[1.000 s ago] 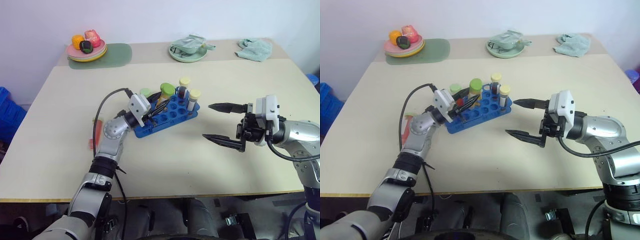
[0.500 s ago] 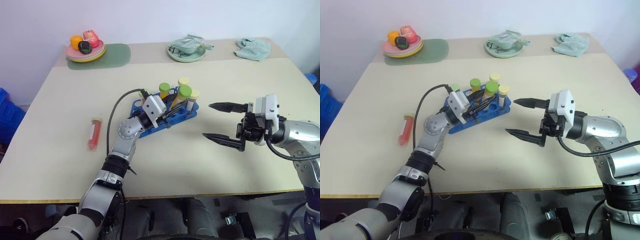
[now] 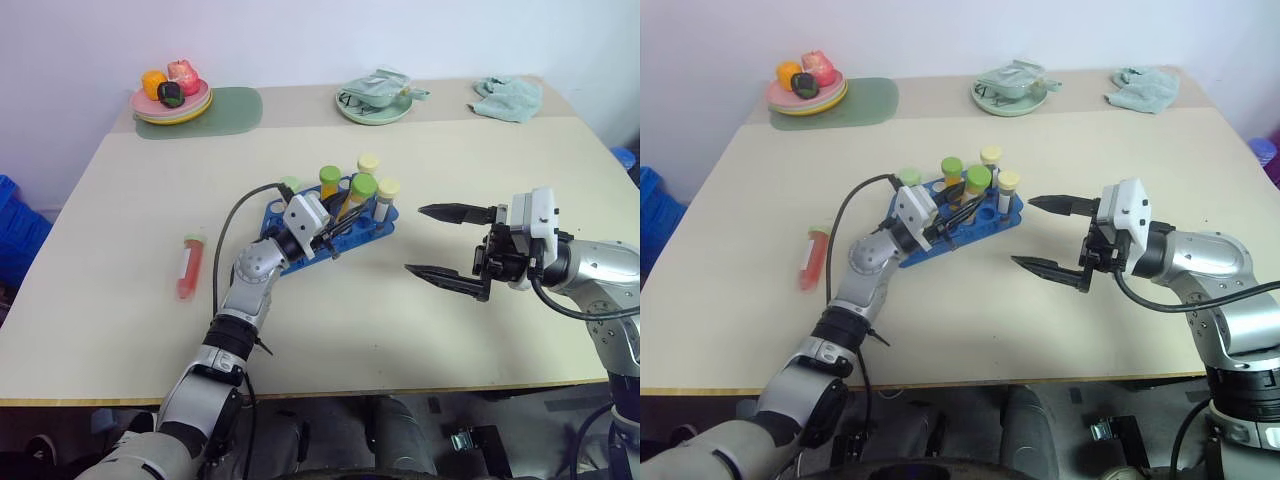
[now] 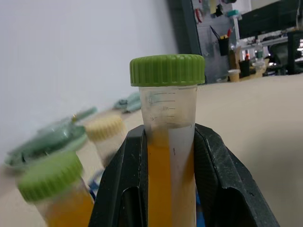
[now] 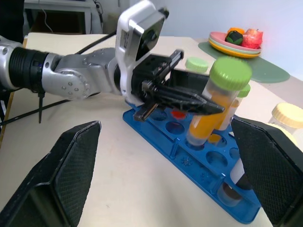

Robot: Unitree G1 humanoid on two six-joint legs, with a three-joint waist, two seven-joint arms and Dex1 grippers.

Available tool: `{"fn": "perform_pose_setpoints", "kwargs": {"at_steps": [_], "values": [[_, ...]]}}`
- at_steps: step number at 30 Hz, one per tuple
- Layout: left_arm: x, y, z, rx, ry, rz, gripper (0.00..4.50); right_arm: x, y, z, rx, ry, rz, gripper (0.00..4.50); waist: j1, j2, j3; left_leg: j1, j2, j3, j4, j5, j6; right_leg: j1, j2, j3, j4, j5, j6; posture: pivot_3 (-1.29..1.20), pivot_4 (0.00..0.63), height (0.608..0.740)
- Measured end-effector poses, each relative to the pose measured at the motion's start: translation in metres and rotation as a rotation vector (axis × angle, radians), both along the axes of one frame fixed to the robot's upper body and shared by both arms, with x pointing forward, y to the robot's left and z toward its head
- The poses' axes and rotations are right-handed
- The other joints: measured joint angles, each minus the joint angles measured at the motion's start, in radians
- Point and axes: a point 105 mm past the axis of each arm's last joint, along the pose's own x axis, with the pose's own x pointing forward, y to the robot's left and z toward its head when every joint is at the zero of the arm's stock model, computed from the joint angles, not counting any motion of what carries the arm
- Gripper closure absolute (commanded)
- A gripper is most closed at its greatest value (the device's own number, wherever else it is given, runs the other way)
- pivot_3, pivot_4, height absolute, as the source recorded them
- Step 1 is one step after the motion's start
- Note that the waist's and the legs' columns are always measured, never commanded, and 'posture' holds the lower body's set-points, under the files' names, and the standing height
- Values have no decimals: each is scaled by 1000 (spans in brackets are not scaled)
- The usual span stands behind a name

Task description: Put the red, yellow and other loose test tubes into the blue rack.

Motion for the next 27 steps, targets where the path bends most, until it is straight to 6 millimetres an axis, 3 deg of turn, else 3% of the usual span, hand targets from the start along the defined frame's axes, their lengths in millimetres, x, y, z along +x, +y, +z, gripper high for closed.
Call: {"fn": "perform_pose_setpoints", "kwargs": {"at_steps": [10,19,26,27], "values": [[1,2,-1,-15,25,15,3782,0,1,0,-5,-2,-3,0,0,0,0,0,0,0,0,0,0,0,0,0,0,0,0,0,150,740],[11,6,-10,-83,172,40,3782,1,1,2,-4,-7,-10,0,0,0,0,0,0,0,0,0,0,0,0,0,0,0,0,0,150,740],[9,9,-9,-102,191,27,327,2,0,3,-3,-11,-13,0,0,0,0,0,0,0,0,0,0,0,0,0,0,0,0,0,150,740],[10,11,-6,-103,182,31,13,3,0,4,-3,-15,-12,0,0,0,0,0,0,0,0,0,0,0,0,0,0,0,0,0,150,740]]}}
